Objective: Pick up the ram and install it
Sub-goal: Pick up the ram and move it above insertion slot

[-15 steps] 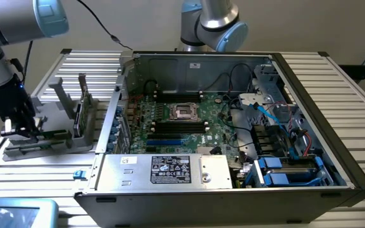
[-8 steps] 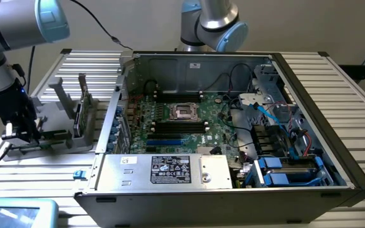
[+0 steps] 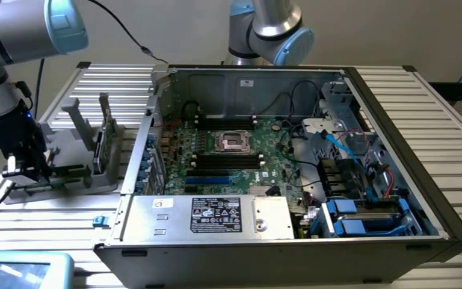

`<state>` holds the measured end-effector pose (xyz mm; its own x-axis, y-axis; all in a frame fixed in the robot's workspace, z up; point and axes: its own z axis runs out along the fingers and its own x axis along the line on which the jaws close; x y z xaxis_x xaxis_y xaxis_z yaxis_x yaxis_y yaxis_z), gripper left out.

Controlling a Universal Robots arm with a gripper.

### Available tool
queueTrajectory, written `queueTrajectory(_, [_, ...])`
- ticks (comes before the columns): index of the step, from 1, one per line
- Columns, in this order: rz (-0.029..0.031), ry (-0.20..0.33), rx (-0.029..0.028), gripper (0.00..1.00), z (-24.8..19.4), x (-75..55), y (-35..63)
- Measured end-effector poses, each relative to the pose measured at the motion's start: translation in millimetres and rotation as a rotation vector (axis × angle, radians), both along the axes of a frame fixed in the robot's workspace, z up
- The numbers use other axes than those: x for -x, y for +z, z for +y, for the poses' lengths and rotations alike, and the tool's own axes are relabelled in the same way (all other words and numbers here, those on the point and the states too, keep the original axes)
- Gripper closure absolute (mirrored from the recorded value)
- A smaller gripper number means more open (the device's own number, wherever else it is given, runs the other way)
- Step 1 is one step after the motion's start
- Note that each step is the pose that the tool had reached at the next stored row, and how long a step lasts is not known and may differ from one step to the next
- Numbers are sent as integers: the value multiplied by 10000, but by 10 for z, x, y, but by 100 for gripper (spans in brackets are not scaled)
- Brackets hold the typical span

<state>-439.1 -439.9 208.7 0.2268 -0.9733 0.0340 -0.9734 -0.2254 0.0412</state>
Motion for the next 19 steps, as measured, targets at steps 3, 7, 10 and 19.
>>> queueTrajectory(3, [71, 2, 1, 70, -3, 0, 27])
queueTrajectory(7, [101, 3, 3, 70, -20, 1, 36])
queueTrajectory(10, [102, 2, 2, 70, -62, 1, 36])
queueTrajectory(19, [102, 2, 2, 70, -92, 1, 9])
